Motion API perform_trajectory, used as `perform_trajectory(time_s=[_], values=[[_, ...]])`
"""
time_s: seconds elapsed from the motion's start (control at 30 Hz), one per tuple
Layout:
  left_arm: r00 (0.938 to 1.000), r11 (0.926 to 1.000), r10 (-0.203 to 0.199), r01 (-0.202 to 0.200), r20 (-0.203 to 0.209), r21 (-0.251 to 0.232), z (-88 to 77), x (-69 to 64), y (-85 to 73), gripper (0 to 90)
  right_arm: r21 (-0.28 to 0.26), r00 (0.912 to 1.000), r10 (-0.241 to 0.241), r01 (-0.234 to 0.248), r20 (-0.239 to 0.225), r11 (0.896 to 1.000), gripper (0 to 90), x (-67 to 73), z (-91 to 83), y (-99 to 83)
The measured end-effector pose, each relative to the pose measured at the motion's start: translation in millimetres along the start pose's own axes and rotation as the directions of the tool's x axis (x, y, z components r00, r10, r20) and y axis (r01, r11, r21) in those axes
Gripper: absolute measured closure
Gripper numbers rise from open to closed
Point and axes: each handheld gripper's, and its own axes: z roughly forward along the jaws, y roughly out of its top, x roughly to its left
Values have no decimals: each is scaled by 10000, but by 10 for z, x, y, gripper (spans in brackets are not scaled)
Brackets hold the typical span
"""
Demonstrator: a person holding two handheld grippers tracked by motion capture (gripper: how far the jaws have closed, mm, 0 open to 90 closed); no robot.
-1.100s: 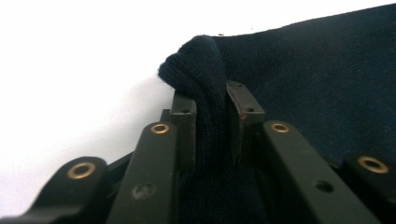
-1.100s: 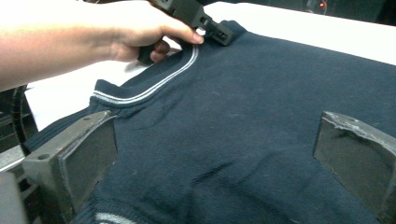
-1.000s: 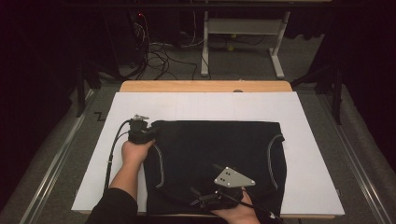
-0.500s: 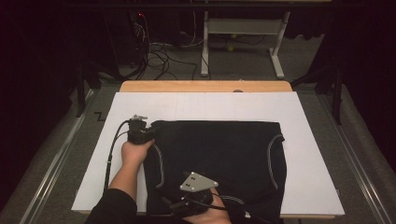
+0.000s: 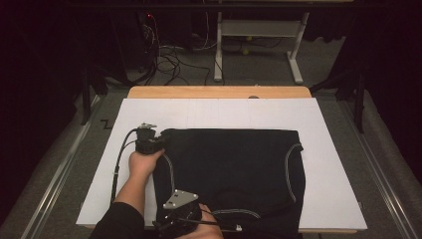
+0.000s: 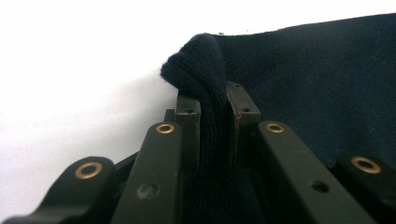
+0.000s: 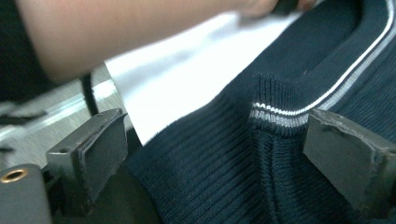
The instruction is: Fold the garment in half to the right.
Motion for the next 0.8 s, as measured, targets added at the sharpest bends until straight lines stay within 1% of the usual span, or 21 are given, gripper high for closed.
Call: perform_trajectory(time_s=[0.03,0.13,0.2,0.3,0.4,0.5,0.6,0.8], values=[[10000,10000,-10,10,12,2,0,2,0,746,142,9998,-105,103,139,9998,70,13,22,-6],[10000,10000,-9,9,10,-2,0,1,0,746,275,9983,-334,321,470,9991,62,53,57,-10],[10000,10000,4,-4,-1,-2,0,0,-1,746,458,9973,-384,356,632,9983,45,80,77,-5],[10000,10000,27,-27,-21,2,0,-2,-1,746,569,9950,-488,439,872,9974,27,111,119,8],[10000,10000,31,-31,-19,1,0,-2,-1,746,635,9938,-420,356,1033,9973,35,128,151,32],[10000,10000,-1,1,1,-7,1,-1,-1,746,732,9894,-577,482,1330,9962,77,142,156,35],[10000,10000,31,-32,-26,-2,0,-3,-2,746,739,9882,-520,416,1442,9964,129,139,143,37],[10000,10000,22,-22,-22,-1,1,-3,-2,746,602,9841,-392,292,1732,9978,307,96,90,31]])
